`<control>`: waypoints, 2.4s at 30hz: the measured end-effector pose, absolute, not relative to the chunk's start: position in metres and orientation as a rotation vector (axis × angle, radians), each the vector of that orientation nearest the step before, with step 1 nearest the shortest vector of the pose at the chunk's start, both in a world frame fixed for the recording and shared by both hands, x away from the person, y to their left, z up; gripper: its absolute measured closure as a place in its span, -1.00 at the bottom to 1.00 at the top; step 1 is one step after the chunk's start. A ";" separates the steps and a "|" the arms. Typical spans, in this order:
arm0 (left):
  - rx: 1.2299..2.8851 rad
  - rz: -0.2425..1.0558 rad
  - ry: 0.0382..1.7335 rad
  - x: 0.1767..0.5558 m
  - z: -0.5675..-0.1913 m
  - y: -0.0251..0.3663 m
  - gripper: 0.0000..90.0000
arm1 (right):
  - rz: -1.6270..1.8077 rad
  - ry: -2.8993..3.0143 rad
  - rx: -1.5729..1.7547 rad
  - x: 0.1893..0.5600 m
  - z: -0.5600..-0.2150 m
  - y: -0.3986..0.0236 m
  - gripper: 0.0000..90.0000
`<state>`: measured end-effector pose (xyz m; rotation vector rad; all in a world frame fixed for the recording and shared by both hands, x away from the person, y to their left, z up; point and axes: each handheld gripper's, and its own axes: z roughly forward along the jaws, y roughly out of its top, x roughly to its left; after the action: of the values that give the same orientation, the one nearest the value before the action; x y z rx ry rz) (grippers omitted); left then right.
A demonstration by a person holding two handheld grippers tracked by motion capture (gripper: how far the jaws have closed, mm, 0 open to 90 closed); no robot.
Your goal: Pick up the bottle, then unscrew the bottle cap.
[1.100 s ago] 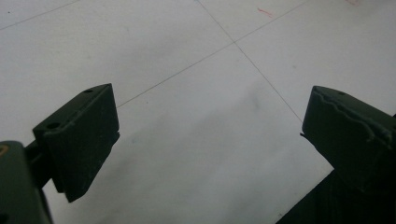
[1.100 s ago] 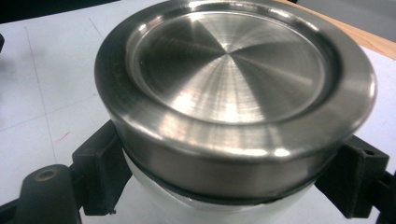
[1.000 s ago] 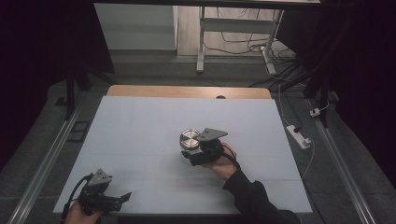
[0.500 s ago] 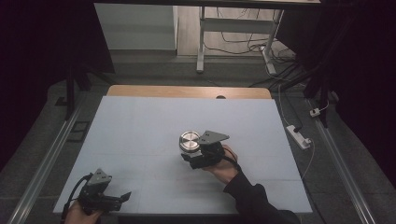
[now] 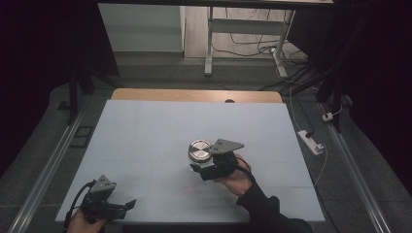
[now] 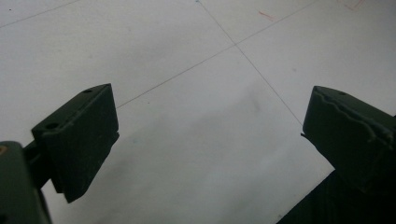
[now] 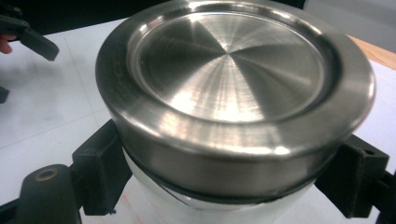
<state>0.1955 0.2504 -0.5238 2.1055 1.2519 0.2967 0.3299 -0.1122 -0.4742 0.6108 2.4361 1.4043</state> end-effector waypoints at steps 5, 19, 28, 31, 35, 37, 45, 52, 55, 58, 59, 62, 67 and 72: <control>2.103 0.295 1.251 0.195 -0.524 0.251 -0.90 | 1.412 2.438 0.598 0.322 -0.470 -0.117 -0.67; 2.096 0.292 1.251 0.195 -0.524 0.251 -0.90 | 1.417 2.467 0.569 0.301 -0.467 -0.124 -0.67; 2.090 0.287 1.251 0.195 -0.524 0.252 -0.91 | 1.435 2.479 0.576 0.292 -0.467 -0.128 -0.67; 2.088 0.285 1.250 0.195 -0.524 0.252 -0.91 | 1.434 2.486 0.569 0.290 -0.467 -0.128 -0.67; 2.084 0.288 1.248 0.195 -0.523 0.252 -0.92 | 1.443 2.491 0.566 0.288 -0.467 -0.127 -0.67; 2.079 0.288 1.244 0.194 -0.523 0.253 -0.93 | 1.444 2.494 0.562 0.287 -0.467 -0.127 -0.67; 2.057 0.277 1.216 0.194 -0.522 0.255 -0.97 | 1.444 2.498 0.577 0.288 -0.468 -0.128 -0.67; 2.042 0.255 1.168 0.196 -0.517 0.252 -1.00 | 1.449 2.500 0.569 0.287 -0.468 -0.127 -0.67; 2.027 0.249 1.154 0.197 -0.514 0.252 -1.00 | 1.452 2.500 0.564 0.287 -0.468 -0.127 -0.67; 2.013 0.251 1.136 0.199 -0.510 0.251 -1.00 | 1.450 2.505 0.560 0.287 -0.469 -0.126 -0.67; 2.009 0.248 1.125 0.200 -0.509 0.250 -1.00 | 1.450 2.507 0.559 0.287 -0.469 -0.126 -0.67; 2.022 0.240 1.073 0.203 -0.505 0.245 -1.00 | 1.451 2.511 0.556 0.287 -0.469 -0.125 -0.67; 2.048 0.225 0.940 0.212 -0.501 0.235 -1.00 | 1.457 2.515 0.556 0.288 -0.469 -0.125 -0.67; 2.042 0.209 0.848 0.226 -0.492 0.223 -1.00 | 1.463 2.519 0.551 0.288 -0.469 -0.125 -0.67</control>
<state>0.2258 0.2229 -0.4918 2.0418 0.8481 0.2088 0.2885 -0.1245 -0.4691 0.5508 2.5193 1.4631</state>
